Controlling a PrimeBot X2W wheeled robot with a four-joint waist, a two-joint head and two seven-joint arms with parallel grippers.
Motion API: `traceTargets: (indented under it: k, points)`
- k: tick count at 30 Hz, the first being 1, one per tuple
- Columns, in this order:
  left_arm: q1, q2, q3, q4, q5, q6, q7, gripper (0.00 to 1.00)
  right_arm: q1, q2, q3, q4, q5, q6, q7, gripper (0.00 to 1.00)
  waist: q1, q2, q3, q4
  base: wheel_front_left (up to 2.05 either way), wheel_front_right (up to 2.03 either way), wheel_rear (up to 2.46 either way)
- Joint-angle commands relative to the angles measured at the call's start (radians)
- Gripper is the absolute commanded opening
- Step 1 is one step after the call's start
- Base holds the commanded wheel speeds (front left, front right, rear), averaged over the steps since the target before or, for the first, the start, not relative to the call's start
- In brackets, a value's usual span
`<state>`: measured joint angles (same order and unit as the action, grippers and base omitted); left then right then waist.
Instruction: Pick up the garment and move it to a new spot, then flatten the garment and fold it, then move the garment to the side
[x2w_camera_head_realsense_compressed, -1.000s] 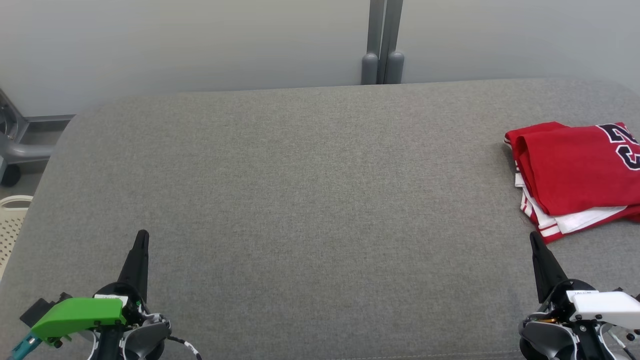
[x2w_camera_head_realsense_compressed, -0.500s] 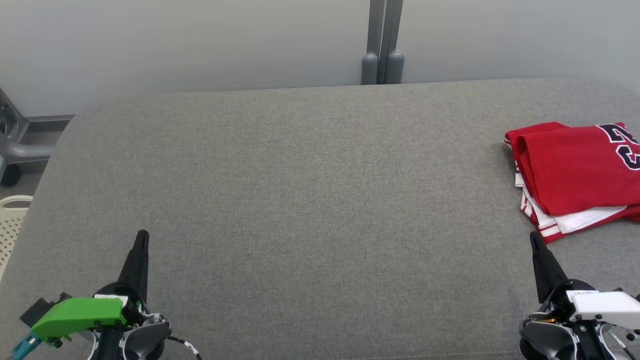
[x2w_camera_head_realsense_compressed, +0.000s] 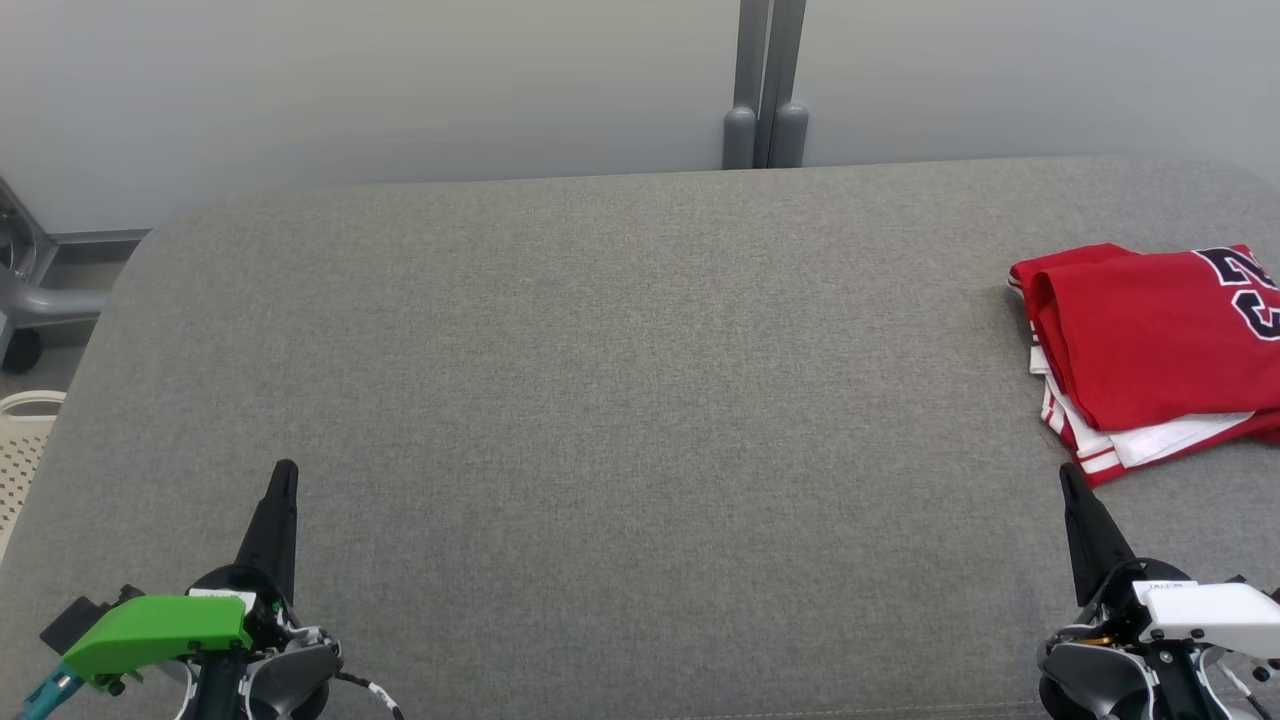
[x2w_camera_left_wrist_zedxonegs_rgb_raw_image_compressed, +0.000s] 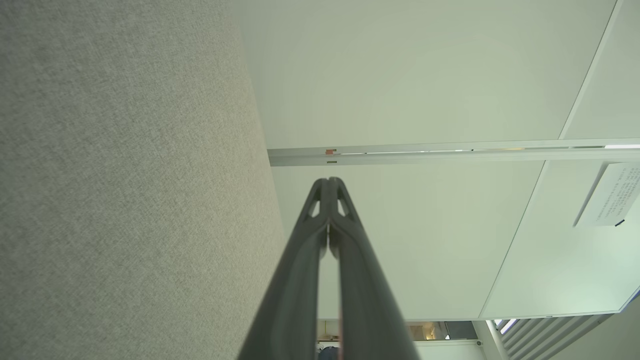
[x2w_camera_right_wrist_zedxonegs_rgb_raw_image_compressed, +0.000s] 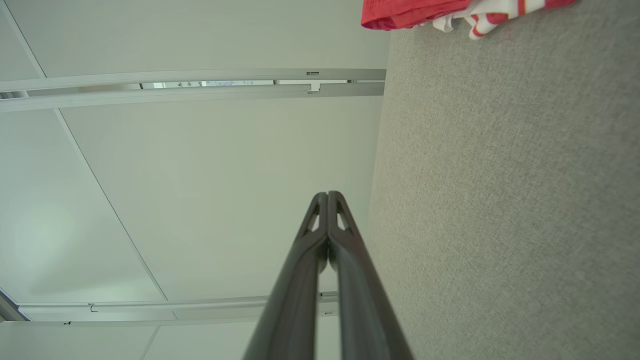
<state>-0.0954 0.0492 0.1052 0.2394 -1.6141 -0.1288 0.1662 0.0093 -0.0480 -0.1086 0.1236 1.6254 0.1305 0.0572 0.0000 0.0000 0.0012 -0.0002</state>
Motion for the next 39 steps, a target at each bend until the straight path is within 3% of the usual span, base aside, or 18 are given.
traceTargets:
  k: [1,39]
  points:
    - [-0.016,0.001,0.003,-0.002,0.000,-0.005,0.003,0.00,0.006,-0.004,-0.002,-0.004,0.002,0.000,0.003,0.00,0.0000,0.0000,0.000,0.000,0.00,0.00,0.00]
    - [-0.016,0.001,0.003,-0.002,0.000,-0.005,0.003,0.00,0.006,-0.004,-0.001,-0.004,0.002,0.000,0.003,0.00,0.0000,0.0000,0.000,0.000,0.00,0.00,0.00]
